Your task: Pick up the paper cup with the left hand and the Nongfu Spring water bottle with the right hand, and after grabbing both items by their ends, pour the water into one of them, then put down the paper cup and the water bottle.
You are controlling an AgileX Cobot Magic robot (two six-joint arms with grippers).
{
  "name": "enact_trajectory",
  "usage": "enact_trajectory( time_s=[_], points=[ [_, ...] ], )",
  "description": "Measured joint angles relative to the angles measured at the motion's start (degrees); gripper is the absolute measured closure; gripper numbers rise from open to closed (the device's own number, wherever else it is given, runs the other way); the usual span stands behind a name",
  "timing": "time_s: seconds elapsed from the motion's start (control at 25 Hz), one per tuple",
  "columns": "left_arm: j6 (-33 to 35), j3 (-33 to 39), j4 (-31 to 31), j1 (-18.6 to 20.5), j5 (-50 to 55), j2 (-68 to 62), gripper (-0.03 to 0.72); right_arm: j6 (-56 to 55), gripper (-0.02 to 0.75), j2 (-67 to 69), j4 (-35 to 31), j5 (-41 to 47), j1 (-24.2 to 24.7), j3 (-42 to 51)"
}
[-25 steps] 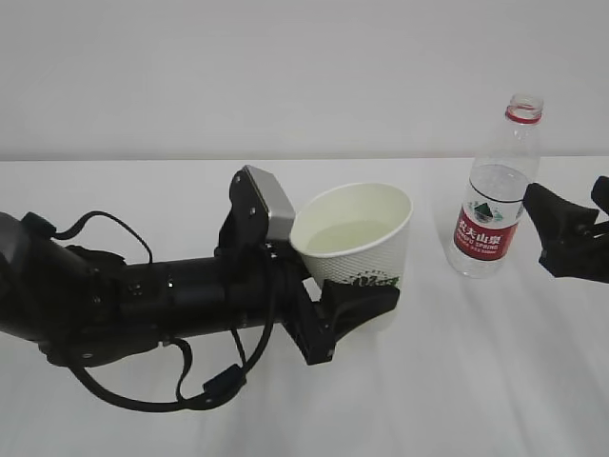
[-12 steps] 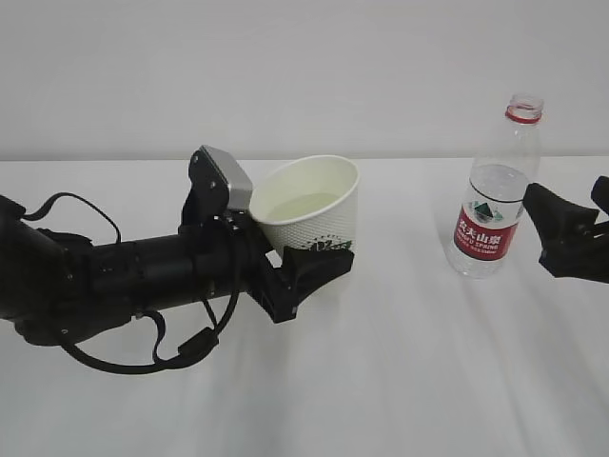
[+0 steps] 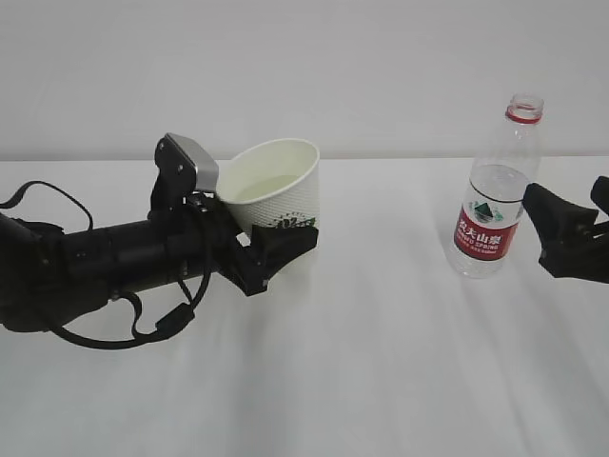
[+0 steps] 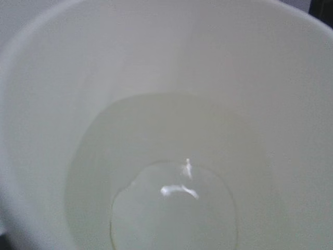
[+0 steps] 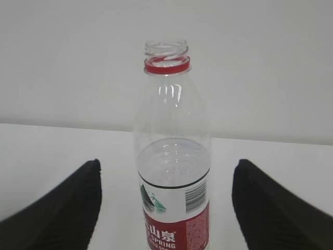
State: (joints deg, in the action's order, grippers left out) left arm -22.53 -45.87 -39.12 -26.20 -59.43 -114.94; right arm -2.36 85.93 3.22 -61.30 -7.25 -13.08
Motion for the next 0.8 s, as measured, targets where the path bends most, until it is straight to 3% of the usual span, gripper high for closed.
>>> enact_trajectory(
  time_s=[0.8],
  points=[
    [0.09,0.0,0.0,10.79,0.1,0.0,0.188,0.09,0.149,0.0,0.03,0.0,0.0,0.0]
  ],
)
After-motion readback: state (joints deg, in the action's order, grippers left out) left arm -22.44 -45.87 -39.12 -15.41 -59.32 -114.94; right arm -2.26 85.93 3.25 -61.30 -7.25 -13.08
